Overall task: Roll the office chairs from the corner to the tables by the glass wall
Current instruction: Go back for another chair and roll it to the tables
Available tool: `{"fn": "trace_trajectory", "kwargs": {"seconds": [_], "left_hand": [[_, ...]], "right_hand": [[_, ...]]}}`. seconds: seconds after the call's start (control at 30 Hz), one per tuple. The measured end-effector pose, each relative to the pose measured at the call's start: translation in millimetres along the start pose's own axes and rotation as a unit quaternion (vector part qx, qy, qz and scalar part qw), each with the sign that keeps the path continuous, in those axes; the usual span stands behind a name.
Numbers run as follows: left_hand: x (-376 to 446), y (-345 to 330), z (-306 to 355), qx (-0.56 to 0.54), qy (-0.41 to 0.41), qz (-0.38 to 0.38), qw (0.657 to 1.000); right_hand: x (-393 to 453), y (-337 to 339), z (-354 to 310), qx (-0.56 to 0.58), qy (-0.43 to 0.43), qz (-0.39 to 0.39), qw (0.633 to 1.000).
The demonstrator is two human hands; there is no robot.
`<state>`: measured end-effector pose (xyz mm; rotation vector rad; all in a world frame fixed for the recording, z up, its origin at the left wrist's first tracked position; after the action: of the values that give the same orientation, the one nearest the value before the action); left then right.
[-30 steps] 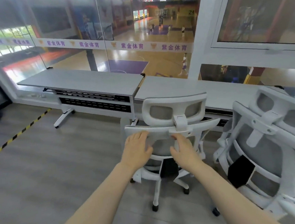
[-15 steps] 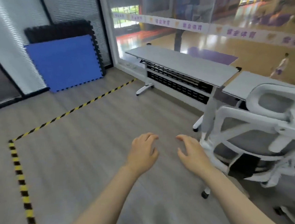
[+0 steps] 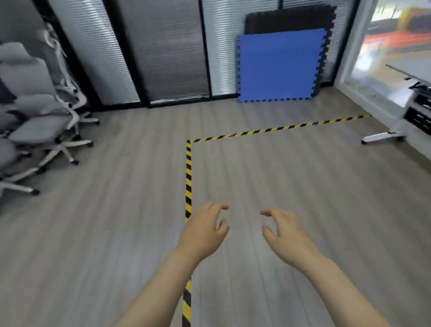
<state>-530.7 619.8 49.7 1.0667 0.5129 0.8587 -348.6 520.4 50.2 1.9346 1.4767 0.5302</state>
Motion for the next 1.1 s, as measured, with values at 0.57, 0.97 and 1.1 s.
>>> {"fn": "trace_trajectory", "kwargs": {"seconds": [0.57,0.97,1.1], "left_hand": [[-67,145,-300,-0.008,0.290,0.138,0.947],[-97,233,-469,-0.012,0.510,0.250,0.823],[-101,248,-520,-0.021,0.541,0.271,0.796]], "right_hand": [[200,-221,-245,-0.042,0.203,-0.228,0.951],[338,-393,-439,-0.068,0.375,-0.361,0.851],[359,-444,-479,-0.059,0.393,-0.393,0.830]]}}
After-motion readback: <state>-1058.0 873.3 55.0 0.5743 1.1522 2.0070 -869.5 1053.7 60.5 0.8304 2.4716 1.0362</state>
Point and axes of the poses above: each hand's wrist, its own x-axis towards the middle knuckle, its own y-axis out of the back of the hand, z = x × y, the point moved 2 cm from there along x, towards the middle knuckle, and after that the axes turned 6 degrees about x, right-handed, at the moved point
